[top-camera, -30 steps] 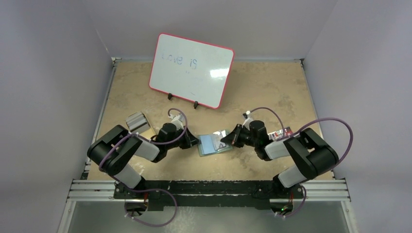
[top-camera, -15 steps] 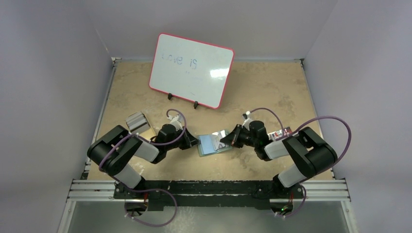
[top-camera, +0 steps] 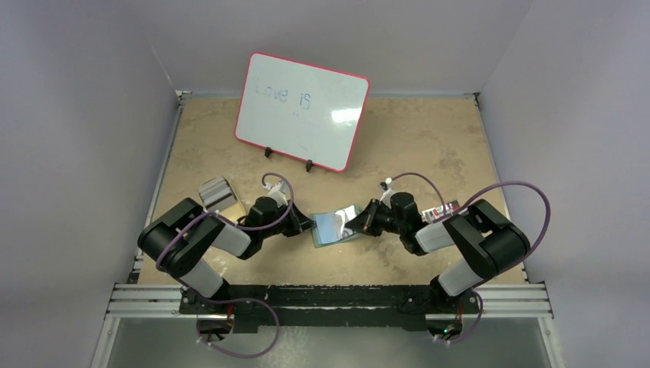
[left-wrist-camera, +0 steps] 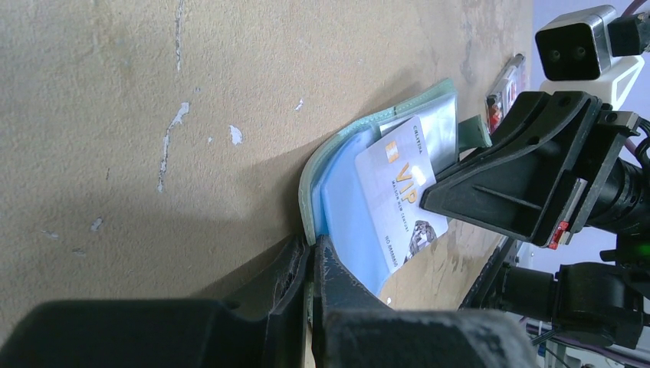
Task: Put the credit cards into the card holder
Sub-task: Insert the credit card into the card holder.
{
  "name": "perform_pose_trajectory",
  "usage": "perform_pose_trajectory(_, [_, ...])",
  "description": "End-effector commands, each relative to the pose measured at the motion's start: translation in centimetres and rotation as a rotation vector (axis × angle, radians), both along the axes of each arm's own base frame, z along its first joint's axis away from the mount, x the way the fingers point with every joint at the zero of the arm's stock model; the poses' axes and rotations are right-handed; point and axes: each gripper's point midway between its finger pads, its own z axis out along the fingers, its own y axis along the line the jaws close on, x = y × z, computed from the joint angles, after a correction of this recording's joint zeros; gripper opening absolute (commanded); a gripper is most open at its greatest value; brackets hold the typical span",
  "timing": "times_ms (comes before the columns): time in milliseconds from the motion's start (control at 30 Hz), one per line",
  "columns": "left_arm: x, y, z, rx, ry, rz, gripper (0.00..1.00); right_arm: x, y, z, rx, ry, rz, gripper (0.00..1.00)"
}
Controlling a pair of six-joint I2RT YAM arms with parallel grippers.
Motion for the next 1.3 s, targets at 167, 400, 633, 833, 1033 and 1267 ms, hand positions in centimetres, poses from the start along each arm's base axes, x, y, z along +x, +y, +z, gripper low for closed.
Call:
perform_pose_trajectory(167, [0.1,0.2,-0.2,0.002,-0.009,0.031,0.00,0.1,0.6,0.2,-0.001,-0.016,-0.002,0.00])
perform_pose_trajectory(400, [0.1,0.3,-0.3,0.004,-0.004,0.036,0.00,0.4,1.2,0.1,-0.021,-0.012,0.005,0.00])
perform_pose_trajectory(633, [-0.1,0.0,-0.7,0.009,0.006,0.016,0.00,1.1,-0.1,-0.9,-0.239,-0.026,0.002,0.20])
perform_pose_trajectory(833, [-0.2,0.1,-0.8,0.013,0.004,0.012,0.00,2.3,-2.1,0.2,-0.367,-0.085,-0.041,0.38])
perform_pose_trajectory(1033, [-0.2,-0.1,-0.8,0.010,0.005,0.004,0.00,2.9,-1.5,1.3,-0.371,-0.135,-0.010,0.42])
perform_pose_trajectory(1267, [-0.2,-0.1,-0.7,0.008,0.005,0.004,0.00,2.0,1.3,0.7,-0.323,-0.131,0.055,0.42])
